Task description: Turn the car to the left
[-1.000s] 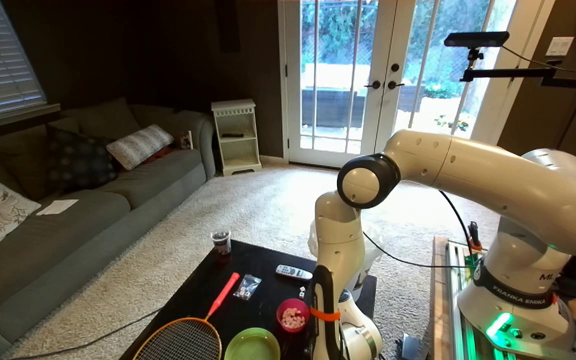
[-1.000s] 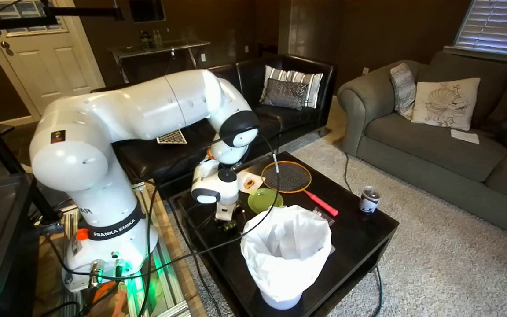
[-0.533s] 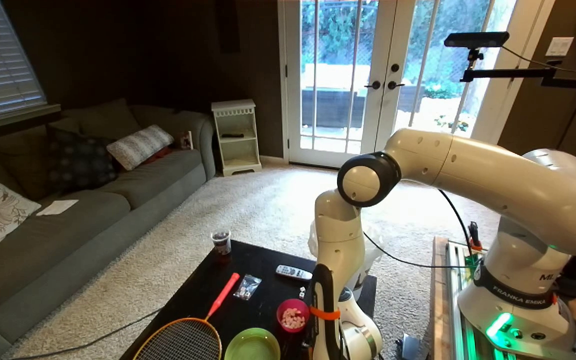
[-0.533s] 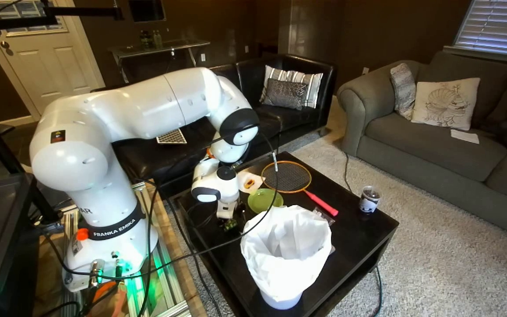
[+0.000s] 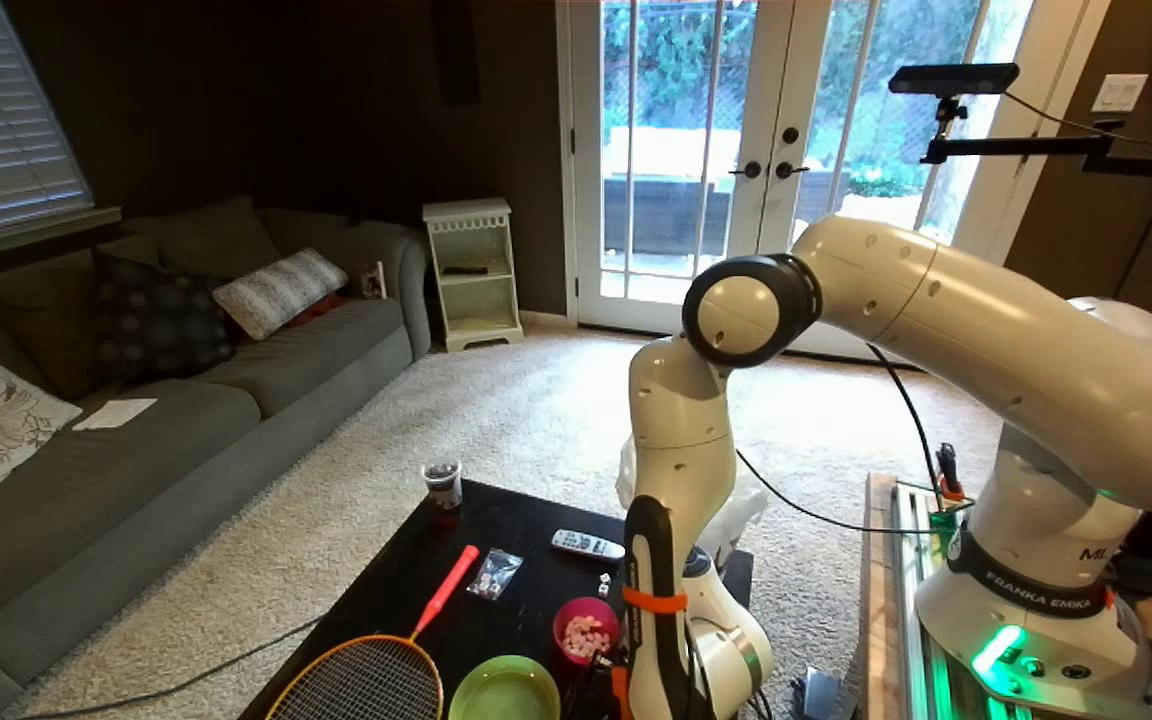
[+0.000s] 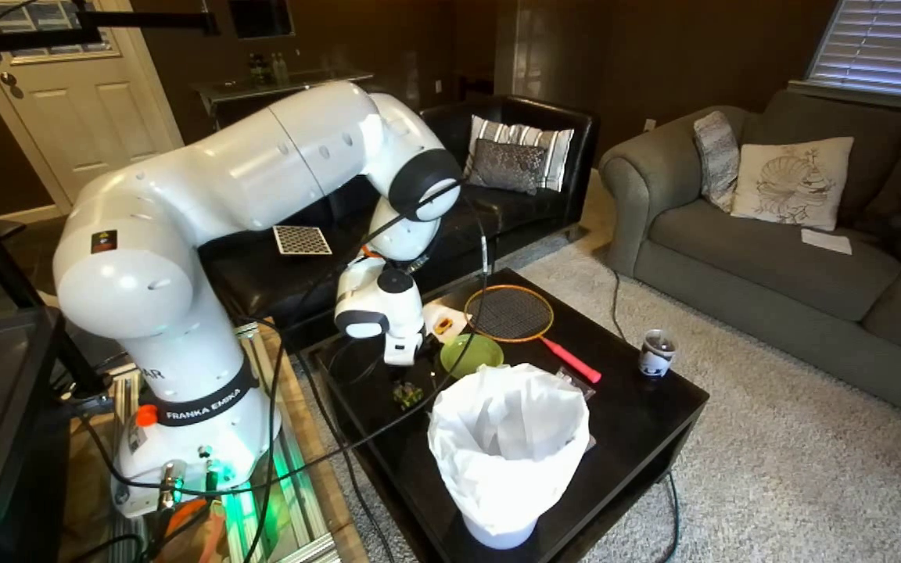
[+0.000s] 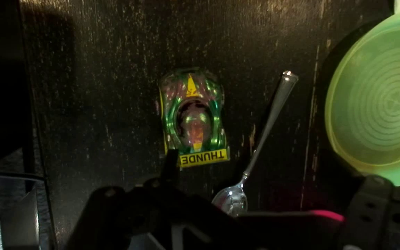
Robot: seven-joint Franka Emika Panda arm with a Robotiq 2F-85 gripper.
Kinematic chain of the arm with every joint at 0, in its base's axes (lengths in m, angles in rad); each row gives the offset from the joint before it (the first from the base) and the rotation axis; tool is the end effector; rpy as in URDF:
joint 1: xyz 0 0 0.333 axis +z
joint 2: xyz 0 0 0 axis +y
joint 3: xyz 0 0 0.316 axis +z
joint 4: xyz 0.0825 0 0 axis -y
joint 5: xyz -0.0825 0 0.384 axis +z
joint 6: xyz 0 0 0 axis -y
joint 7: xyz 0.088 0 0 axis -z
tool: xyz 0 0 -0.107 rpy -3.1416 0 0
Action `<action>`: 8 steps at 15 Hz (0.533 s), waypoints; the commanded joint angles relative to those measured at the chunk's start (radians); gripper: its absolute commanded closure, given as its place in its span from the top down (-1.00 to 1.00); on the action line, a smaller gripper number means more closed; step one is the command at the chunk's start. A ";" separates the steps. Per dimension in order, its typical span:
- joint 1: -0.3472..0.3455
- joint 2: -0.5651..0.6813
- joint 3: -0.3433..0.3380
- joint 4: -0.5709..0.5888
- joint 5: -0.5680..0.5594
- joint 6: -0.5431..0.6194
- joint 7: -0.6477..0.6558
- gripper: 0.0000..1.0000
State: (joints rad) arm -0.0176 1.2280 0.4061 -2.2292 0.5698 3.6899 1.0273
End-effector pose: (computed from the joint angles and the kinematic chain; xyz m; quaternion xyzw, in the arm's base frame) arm 0.3724 0.1420 -0.0914 -0.7404 0.6647 -0.0246 0.0974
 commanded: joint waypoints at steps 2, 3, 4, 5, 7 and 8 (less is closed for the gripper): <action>0.080 -0.175 -0.024 -0.134 0.119 -0.043 0.039 1.00; 0.090 -0.198 -0.025 -0.148 0.135 -0.051 0.036 1.00; 0.109 -0.223 -0.032 -0.161 0.156 -0.066 0.030 1.00; 0.121 -0.245 -0.034 -0.174 0.162 -0.076 0.022 1.00; 0.145 -0.286 -0.042 -0.197 0.170 -0.107 0.014 1.00; 0.158 -0.304 -0.047 -0.206 0.168 -0.123 0.010 1.00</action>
State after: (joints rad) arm 0.0880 1.0197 0.3808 -2.3754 0.7060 3.6301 1.0312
